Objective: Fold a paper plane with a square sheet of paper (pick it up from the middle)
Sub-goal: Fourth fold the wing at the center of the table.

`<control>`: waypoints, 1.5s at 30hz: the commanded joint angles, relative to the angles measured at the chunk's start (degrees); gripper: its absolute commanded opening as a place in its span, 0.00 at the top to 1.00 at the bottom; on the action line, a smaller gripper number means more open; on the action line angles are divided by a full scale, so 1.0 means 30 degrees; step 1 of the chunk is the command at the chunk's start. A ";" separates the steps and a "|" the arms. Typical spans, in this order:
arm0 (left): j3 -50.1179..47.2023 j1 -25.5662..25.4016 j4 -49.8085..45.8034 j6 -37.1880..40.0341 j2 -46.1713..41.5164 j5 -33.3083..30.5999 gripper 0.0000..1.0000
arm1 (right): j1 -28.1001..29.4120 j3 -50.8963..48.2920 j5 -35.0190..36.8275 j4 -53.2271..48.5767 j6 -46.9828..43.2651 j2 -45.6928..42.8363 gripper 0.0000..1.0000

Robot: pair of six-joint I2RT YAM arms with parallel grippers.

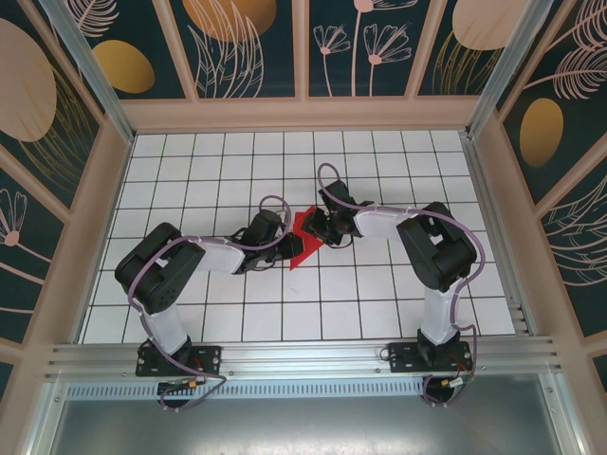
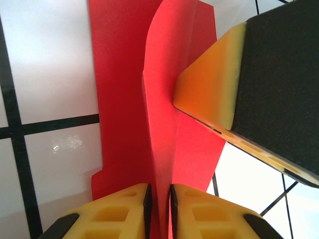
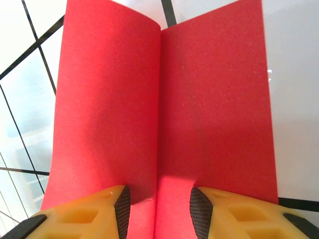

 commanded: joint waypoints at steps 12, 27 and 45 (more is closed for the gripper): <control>0.0232 0.0543 0.1502 -0.0092 0.0932 0.1756 0.86 | 0.0038 -0.1282 0.2268 -0.1841 -0.0294 0.2229 0.56; -0.0184 0.0750 0.2110 -0.0615 0.1397 0.2587 0.95 | -0.0134 -0.1343 0.1198 0.0086 -0.3089 -0.1692 0.54; -0.0025 0.0819 0.2025 -0.0858 0.1916 0.3003 0.96 | -0.0156 -0.1375 -0.1682 0.1409 -0.4718 -0.1496 0.56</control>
